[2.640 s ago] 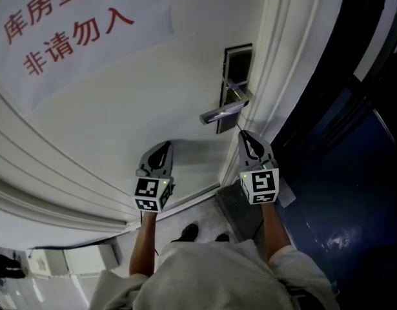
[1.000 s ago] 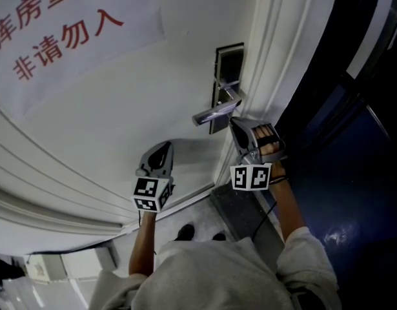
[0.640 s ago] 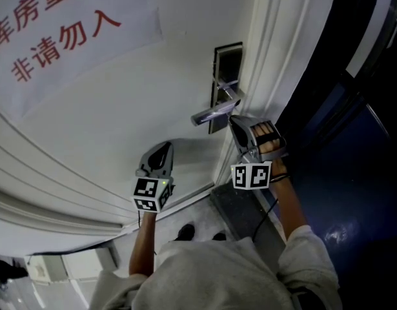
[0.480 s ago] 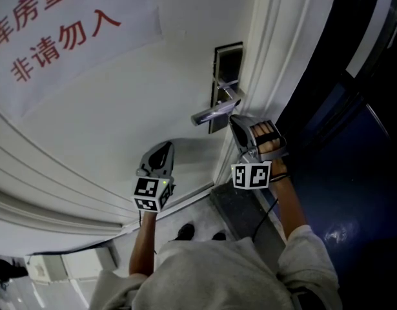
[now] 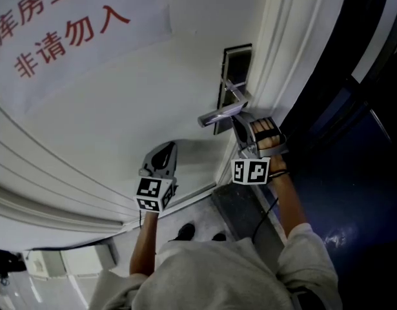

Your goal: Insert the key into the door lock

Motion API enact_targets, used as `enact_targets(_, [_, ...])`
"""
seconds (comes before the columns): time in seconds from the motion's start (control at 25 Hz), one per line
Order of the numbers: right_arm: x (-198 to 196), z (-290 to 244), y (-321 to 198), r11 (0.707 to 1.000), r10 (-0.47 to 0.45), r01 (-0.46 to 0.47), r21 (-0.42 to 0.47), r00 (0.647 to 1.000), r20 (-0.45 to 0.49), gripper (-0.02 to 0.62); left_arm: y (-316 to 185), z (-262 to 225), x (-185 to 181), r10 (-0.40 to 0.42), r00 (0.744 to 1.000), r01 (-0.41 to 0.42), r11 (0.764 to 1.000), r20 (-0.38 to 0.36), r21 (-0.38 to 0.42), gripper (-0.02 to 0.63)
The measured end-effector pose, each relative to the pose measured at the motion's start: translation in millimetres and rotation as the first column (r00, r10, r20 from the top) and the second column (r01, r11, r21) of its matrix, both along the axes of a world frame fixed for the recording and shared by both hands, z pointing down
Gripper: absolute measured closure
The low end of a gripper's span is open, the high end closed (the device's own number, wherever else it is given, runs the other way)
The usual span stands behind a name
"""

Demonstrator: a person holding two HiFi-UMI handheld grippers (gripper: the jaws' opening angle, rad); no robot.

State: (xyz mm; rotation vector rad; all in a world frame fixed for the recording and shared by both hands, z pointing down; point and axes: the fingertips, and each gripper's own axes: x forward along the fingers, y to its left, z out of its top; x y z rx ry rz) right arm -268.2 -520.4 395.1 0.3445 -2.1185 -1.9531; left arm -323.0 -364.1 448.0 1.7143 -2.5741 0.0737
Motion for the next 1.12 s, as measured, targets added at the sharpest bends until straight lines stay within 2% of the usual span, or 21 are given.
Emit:
enact_targets(0.48, [-5,0,-1,1.0,0.005,-0.005,0.013,1.0,0.017,0.565,-6,-5,1,0.015,1.0,-0.015,1.0,0.011,0.003,0.589])
enact_targets(0.72, [-4,6,0,1.0,-0.009,0.009,-0.025,1.0,-0.003,0.56,-6,-6,1,0.019,1.0,-0.019,1.0,0.013,0.002,0.589])
enact_targets(0.76, [-4,7,0,0.999,-0.011,0.011,-0.036,1.0,-0.01,0.548,-6,-6,2,0.02,1.0,-0.02,1.0,0.014,0.001,0.589])
enact_targets(0.84, [-3,9,2,0.998,-0.019,0.017,-0.067,1.0,-0.022,0.484,-6,-7,3,0.022,1.0,-0.022,1.0,0.018,0.002,0.589])
enact_targets(0.92, [-2,9,1,0.996,-0.021,0.019,-0.092,0.999,-0.026,0.456,-7,-9,3,0.023,0.999,-0.023,1.0,0.023,0.002,0.589])
enact_targets(1.12, [3,12,-3,0.995,-0.001,-0.003,-0.1,0.999,-0.032,0.437,-9,-8,5,0.03,0.999,-0.03,1.0,0.023,-0.002,0.589])
